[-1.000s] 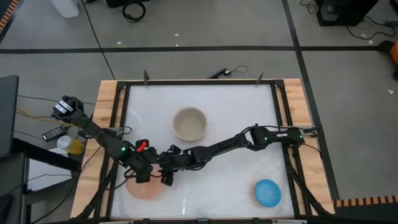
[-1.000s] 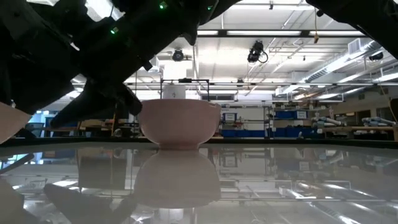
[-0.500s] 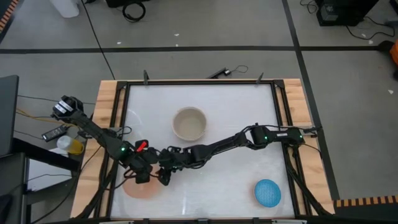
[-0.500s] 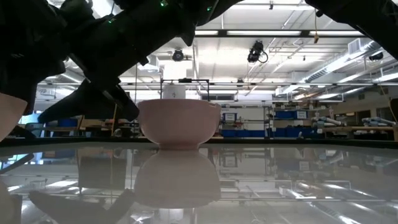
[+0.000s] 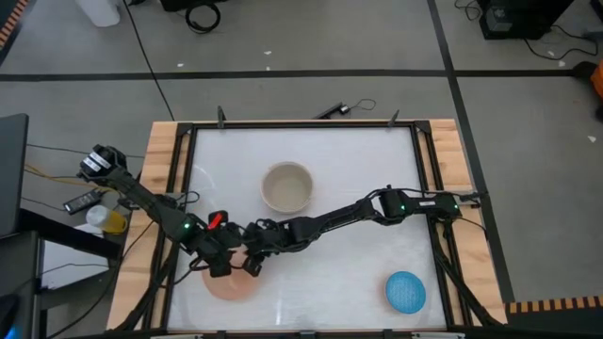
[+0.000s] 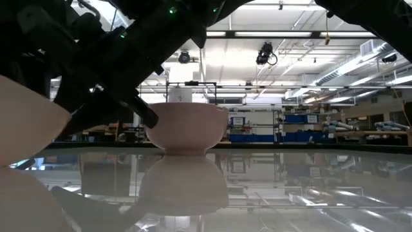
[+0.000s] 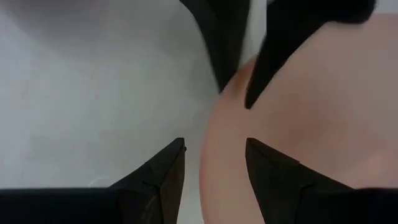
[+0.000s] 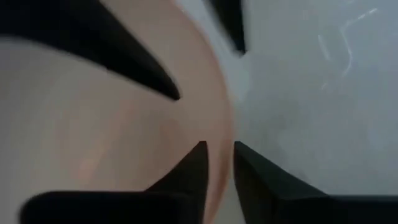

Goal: Nest bowls inside each other
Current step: Stack the orange bowl on the gray bowl, then stack the blue patterned bowl on the orange bowl, then adjust the orange bowl, then return to Home Position

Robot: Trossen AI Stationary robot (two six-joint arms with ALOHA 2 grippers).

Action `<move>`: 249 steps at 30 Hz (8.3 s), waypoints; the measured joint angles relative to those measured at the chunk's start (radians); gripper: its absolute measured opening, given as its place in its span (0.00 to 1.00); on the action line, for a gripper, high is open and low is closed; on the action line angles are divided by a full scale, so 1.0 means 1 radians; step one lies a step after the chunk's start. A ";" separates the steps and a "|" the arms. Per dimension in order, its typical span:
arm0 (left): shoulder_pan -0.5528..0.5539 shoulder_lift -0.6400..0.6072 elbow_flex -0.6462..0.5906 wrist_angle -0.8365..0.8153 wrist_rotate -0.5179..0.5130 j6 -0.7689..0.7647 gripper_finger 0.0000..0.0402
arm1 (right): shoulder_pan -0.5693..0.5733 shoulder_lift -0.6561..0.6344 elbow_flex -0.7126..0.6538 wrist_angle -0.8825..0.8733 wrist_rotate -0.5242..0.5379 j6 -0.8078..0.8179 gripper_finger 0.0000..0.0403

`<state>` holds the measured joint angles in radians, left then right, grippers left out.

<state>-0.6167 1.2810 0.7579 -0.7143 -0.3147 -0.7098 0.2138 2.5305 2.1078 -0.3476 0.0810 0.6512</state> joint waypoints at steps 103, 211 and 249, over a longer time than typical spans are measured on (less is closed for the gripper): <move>-0.224 -0.221 0.047 -0.045 -0.607 -0.116 0.43 | 0.468 -0.978 -0.717 -0.975 0.042 0.677 0.42; 0.124 -0.136 0.046 0.011 -0.597 -0.030 0.43 | -0.464 -0.749 -0.840 0.150 0.202 -0.492 0.42; -0.069 -0.124 -0.061 0.571 -0.764 0.300 0.43 | 0.270 -1.295 -1.406 0.634 0.441 -0.451 0.15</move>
<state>-0.6852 1.1573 0.6964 -0.1435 -1.0790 -0.4098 0.4842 1.2353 0.7015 0.2868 0.5220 0.1999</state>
